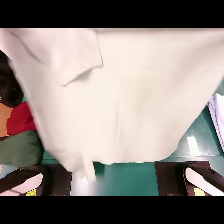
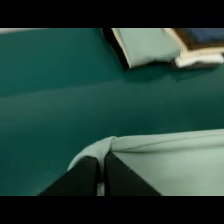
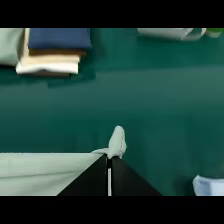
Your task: Fold the shirts.
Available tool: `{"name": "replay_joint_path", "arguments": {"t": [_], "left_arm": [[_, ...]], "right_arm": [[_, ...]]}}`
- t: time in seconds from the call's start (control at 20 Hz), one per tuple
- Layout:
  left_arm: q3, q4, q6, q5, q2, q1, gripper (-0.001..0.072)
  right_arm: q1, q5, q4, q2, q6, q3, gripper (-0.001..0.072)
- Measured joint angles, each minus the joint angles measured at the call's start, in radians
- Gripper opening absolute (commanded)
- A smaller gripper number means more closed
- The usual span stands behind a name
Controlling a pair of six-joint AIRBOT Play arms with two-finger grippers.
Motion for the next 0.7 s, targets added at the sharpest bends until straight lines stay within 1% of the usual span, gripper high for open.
{"name": "replay_joint_path", "arguments": {"t": [0.15,0.35,0.55,0.65,0.7], "left_arm": [[-0.095,0.001,0.003,0.025,-0.199,0.000,0.0027],[-0.181,0.001,0.007,0.106,-0.407,0.000,0.0027],[-0.190,-0.002,0.021,0.186,-0.491,0.003,0.0026],[-0.168,-0.004,0.038,0.185,-0.504,0.013,0.0026],[-0.161,-0.006,0.045,0.155,-0.510,0.020,0.0027]], "right_arm": [[0.010,-0.038,-0.001,-0.142,-0.013,-0.155,0.0017],[0.037,-0.122,0.003,-0.336,-0.019,-0.254,0.0017],[0.060,-0.202,0.006,-0.447,-0.021,-0.280,0.0017],[0.061,-0.216,0.006,-0.460,-0.021,-0.280,0.0017],[0.060,-0.218,0.008,-0.455,-0.023,-0.280,0.0017]]}}
